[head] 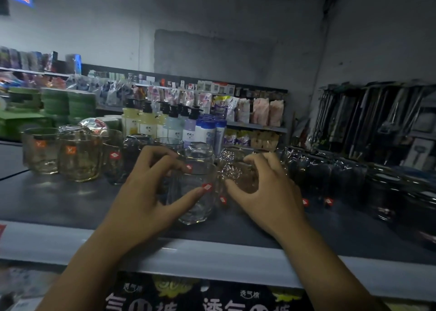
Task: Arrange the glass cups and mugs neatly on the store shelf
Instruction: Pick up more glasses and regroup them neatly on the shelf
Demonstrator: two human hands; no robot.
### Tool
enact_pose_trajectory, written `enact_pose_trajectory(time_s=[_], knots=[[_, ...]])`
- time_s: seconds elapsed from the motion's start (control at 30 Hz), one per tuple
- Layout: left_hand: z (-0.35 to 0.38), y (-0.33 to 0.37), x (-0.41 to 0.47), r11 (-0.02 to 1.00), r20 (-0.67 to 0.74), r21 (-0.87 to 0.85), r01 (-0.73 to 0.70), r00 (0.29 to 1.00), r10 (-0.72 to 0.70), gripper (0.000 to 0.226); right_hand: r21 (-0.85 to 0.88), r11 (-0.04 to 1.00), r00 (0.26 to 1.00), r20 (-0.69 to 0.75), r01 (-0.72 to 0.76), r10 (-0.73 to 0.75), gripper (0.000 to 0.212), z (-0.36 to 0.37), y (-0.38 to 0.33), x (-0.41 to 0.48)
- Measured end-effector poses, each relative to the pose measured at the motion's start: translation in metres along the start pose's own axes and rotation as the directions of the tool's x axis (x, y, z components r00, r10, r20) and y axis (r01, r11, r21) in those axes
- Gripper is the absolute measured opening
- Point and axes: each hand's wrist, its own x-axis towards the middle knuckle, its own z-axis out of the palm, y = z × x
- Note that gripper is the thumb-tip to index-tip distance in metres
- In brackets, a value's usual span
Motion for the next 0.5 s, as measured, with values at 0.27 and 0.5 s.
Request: enact_pose_trajectory(time_s=[0.27, 0.5], knots=[[0.005, -0.003, 0.0, 0.999, 0.092, -0.002, 0.048, 0.995, -0.047, 0.055, 0.073, 0.997, 0.999, 0.008, 0.038, -0.039, 0.044, 0.006, -0.001, 0.009], [0.005, -0.003, -0.001, 0.998, 0.093, 0.003, 0.07, 0.993, -0.07, 0.052, 0.077, 0.995, 0.998, 0.026, 0.063, -0.065, 0.048, 0.01, 0.004, 0.008]])
